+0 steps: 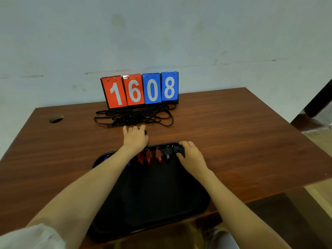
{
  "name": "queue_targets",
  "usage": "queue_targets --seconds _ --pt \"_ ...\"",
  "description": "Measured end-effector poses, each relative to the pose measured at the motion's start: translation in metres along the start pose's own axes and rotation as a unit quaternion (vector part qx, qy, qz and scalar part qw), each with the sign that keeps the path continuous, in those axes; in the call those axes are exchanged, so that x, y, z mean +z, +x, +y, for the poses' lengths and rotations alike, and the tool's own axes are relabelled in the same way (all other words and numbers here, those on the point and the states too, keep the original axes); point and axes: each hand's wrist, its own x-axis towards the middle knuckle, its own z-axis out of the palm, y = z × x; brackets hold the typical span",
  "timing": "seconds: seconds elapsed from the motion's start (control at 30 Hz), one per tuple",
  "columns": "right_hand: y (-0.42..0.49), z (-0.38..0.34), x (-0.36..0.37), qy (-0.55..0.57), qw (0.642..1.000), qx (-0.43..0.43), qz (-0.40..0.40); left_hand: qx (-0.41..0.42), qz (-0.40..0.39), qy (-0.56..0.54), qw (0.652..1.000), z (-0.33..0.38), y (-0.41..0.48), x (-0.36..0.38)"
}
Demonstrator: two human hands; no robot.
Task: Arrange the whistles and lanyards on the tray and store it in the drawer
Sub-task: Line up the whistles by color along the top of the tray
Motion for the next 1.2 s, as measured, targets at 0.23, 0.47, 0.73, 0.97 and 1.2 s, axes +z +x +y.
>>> queue_targets --seconds 0.23,0.47,0.73,0.97,1.2 --pt "0.006 -0.017 -0.029 0.156 0.986 0.042 0.033 0.188 0.086 -0.059 0.977 0.058 -0.042 -0.016" --pt "0.000 -0.018 -0.038 0.229 0.971 0.074 -0.015 0.260 0.186 -0.019 0.947 0.074 -0.064 -0.005" --pt "0.002 -0.004 -0.030 0.153 0.982 0.112 0.018 0.203 0.084 0.030 0.975 0.059 -0.068 -0.001" --pt "0.004 0.012 -0.019 0.185 0.969 0.166 0.006 0.212 0.069 0.026 0.975 0.036 -0.071 0.018" --pt "0.008 0.015 -0.010 0.165 0.967 0.193 0.035 0.253 0.022 0.022 0.967 0.057 -0.076 0.025"
